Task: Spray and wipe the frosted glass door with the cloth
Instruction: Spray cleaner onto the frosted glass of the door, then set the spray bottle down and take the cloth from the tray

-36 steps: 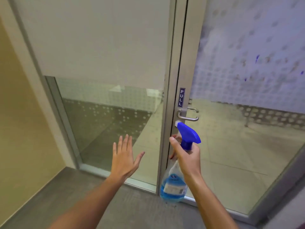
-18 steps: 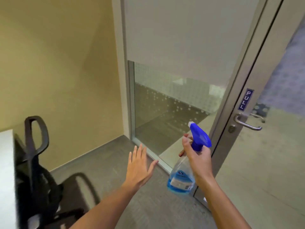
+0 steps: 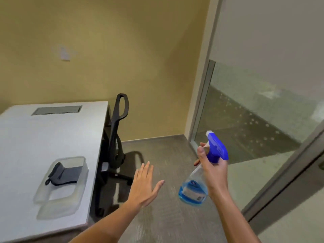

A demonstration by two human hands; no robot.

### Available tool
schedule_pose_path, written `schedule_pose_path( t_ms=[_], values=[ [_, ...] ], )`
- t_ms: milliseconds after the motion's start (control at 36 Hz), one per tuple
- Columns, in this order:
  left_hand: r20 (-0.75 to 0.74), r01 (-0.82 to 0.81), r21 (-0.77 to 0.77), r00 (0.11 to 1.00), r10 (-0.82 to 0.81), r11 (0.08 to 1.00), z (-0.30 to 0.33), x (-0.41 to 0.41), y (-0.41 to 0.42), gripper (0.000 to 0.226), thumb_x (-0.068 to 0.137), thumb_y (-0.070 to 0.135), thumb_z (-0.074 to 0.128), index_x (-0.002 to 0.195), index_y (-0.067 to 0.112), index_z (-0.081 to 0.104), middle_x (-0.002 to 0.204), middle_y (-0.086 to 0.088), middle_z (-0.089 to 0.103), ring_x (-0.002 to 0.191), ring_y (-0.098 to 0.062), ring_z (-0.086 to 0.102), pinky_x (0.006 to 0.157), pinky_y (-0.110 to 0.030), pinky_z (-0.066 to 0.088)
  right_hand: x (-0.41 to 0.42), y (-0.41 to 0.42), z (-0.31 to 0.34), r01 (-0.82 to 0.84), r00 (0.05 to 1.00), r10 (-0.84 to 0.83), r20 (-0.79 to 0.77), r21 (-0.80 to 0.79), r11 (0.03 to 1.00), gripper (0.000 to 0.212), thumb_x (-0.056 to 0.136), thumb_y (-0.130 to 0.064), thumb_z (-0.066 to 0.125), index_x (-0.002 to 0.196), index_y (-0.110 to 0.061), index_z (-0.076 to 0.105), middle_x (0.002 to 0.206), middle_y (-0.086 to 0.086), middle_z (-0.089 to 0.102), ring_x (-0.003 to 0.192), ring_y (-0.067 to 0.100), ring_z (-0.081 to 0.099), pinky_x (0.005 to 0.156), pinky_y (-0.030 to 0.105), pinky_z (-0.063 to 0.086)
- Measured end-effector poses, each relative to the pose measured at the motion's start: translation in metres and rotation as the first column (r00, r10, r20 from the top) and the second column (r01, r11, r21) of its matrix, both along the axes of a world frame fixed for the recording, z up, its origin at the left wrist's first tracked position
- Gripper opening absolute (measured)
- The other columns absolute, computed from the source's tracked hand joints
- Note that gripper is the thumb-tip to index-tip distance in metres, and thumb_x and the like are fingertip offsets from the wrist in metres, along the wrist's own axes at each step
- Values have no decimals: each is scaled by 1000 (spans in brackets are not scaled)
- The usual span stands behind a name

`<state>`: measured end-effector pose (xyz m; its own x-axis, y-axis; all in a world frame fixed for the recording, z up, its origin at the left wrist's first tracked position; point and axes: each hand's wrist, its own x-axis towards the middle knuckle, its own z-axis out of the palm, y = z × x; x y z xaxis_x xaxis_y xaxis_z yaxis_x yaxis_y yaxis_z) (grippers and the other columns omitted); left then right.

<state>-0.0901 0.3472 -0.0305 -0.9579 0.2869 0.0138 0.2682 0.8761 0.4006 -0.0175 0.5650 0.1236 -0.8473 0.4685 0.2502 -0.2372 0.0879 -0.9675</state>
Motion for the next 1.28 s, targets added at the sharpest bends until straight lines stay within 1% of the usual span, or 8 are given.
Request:
schedule_pose_path(
  t_ms=[333,528,667,833,944,1111,1222,1278],
  values=[
    [44,-259,34,965,257,965,-1,46,-111,91,100,76,28,170,20,14,180,0,1,167,-18,-4,134,-39,-1,-15,-100,-13,-285,957,287,34,-53,957,30,80,-53,78,104,-36,71,92,-10,76,65,10,68,73,34,53],
    [76,-424,21,904,421,906,-21,65,-182,96,95,83,22,170,22,14,180,-2,5,168,-21,2,132,-38,-2,-32,-159,-20,-412,906,415,77,-61,909,41,78,-61,78,109,-36,70,78,3,74,72,13,72,76,36,52],
    [109,-549,35,832,543,835,-37,73,-239,121,74,98,-7,170,26,9,180,1,-4,168,-21,-6,128,-37,-10,-47,-216,-20,-512,855,510,89,-9,859,30,84,-55,76,107,-37,70,76,5,73,72,15,72,76,41,57],
    [156,-631,34,769,620,775,-52,75,-302,92,99,79,26,171,25,7,180,0,-9,168,-22,-8,131,-39,-8,-66,-300,-17,-584,811,579,87,51,810,34,86,-53,74,113,-35,67,76,5,74,75,20,73,79,45,58],
    [196,-696,85,713,673,713,-61,72,-348,97,93,82,19,170,26,6,180,1,-10,168,-22,-9,132,-39,-5,-80,-368,-16,-614,789,607,97,65,787,29,87,-51,70,111,-37,63,77,-4,74,77,20,73,81,46,57],
    [242,-768,94,635,734,634,-78,60,-422,95,94,80,21,170,26,2,179,0,-14,167,-24,-10,131,-40,-6,-98,-466,-21,-623,782,618,79,87,777,38,80,-60,62,112,-39,60,89,-18,73,85,1,72,75,27,57],
    [273,-773,44,619,737,633,-85,53,-462,94,96,79,22,170,26,1,179,-1,-15,167,-26,-10,134,-44,-2,-107,-521,-26,-619,785,615,78,123,775,61,72,-87,52,111,-40,57,84,-37,68,86,-9,68,77,22,56],
    [284,-759,12,627,726,651,-88,52,-479,91,101,73,31,170,23,0,179,-3,-15,167,-28,-10,134,-45,0,-110,-546,-31,-645,764,640,83,118,755,76,68,-92,52,119,-35,56,86,-32,70,87,2,71,80,27,58]
  ],
)
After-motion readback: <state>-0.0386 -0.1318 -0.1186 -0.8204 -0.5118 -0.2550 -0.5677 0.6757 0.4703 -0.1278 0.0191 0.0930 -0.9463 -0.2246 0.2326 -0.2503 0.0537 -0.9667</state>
